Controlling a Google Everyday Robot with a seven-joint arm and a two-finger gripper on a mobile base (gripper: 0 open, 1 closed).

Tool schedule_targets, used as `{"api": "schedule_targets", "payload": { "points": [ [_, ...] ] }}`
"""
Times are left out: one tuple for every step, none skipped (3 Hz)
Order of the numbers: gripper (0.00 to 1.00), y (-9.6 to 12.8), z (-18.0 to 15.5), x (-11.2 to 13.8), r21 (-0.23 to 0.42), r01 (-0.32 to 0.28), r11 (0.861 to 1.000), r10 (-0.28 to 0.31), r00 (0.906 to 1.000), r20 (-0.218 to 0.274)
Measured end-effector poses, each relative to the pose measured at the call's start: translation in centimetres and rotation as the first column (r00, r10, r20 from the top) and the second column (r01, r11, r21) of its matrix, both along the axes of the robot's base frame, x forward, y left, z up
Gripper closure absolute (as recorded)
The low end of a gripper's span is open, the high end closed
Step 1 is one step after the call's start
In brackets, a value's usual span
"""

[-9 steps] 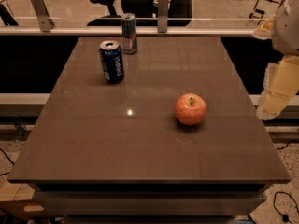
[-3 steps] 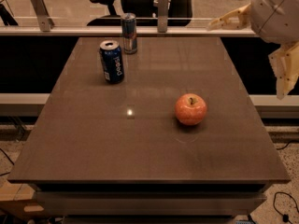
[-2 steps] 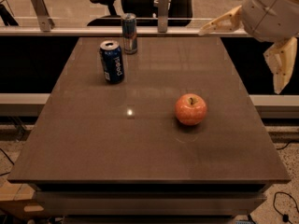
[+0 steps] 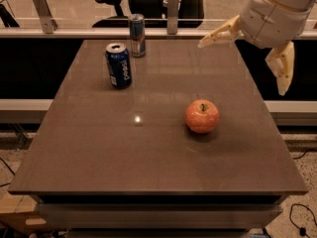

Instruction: Move apple near pepsi can

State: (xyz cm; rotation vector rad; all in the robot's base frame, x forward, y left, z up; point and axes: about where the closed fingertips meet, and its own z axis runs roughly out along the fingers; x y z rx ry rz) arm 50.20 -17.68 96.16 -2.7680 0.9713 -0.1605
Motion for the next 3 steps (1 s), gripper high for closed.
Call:
{"api": "schedule_targets", "payload": {
  "points": [
    [0.0, 0.8, -2.1, 0.7, 0.006, -0.07, 0.998, 0.071, 0.9964, -0.047],
    [0.0, 1.5, -4.0, 0.4, 0.003, -0.144, 0.99, 0.144, 0.9854, -0.091],
    [0.0, 2.0, -5.8, -0.2, -0.013, -0.216, 0.976, 0.213, 0.9678, -0.134]
  ]
}}
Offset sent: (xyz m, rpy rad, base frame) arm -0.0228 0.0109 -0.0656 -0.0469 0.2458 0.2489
